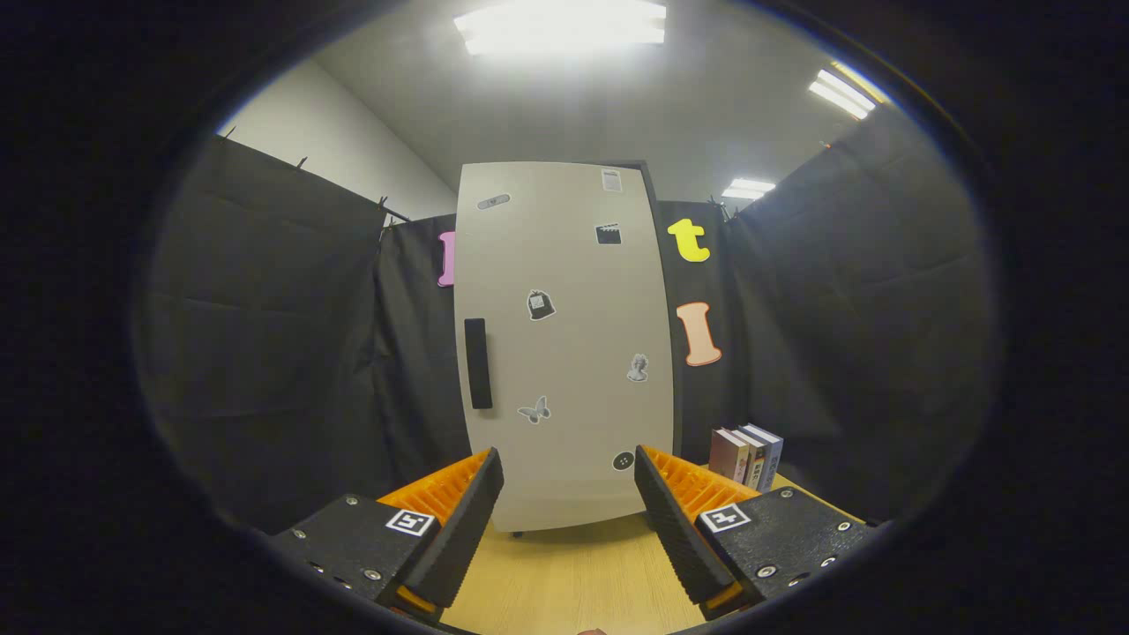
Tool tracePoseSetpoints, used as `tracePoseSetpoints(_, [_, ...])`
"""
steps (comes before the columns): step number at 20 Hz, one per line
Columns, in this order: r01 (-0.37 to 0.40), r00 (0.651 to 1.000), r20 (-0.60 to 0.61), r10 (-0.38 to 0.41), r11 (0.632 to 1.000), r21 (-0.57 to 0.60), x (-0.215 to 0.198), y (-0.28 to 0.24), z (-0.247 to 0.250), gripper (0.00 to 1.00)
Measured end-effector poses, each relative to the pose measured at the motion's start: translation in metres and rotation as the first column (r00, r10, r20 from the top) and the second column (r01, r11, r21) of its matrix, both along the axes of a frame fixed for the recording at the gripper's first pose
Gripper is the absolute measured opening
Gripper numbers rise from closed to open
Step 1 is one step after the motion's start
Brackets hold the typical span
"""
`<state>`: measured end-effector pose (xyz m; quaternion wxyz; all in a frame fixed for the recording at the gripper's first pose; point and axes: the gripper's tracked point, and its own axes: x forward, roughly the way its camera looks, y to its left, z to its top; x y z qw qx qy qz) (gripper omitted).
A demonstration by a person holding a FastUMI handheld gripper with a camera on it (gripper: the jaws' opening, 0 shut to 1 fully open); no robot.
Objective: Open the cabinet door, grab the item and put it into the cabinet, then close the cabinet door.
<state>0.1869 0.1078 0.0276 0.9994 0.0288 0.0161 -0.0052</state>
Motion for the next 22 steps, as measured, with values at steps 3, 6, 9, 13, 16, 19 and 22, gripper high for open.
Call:
tracePoseSetpoints(3, [0.002, 1.0, -0.025, -0.002, 1.0, 0.009, -0.003, -0.004, -0.011, 0.93])
tracePoseSetpoints(6, [0.007, 1.0, -0.028, -0.007, 1.0, 0.015, -0.005, -0.01, -0.014, 0.93])
tracePoseSetpoints(9, [0.01, 0.999, -0.034, -0.01, 1.0, 0.01, -0.005, -0.012, -0.017, 0.93])
tracePoseSetpoints(13, [0.012, 0.999, -0.039, -0.011, 1.0, 0.018, -0.005, -0.012, -0.02, 0.93])
tracePoseSetpoints(16, [0.015, 0.999, -0.042, -0.014, 1.0, 0.022, -0.006, -0.013, -0.021, 0.93])
tracePoseSetpoints(19, [0.012, 0.999, -0.047, -0.011, 1.0, 0.022, -0.005, -0.011, -0.023, 0.93])
tracePoseSetpoints(22, [0.006, 0.999, -0.048, -0.006, 1.0, 0.015, -0.004, -0.007, -0.023, 0.93])
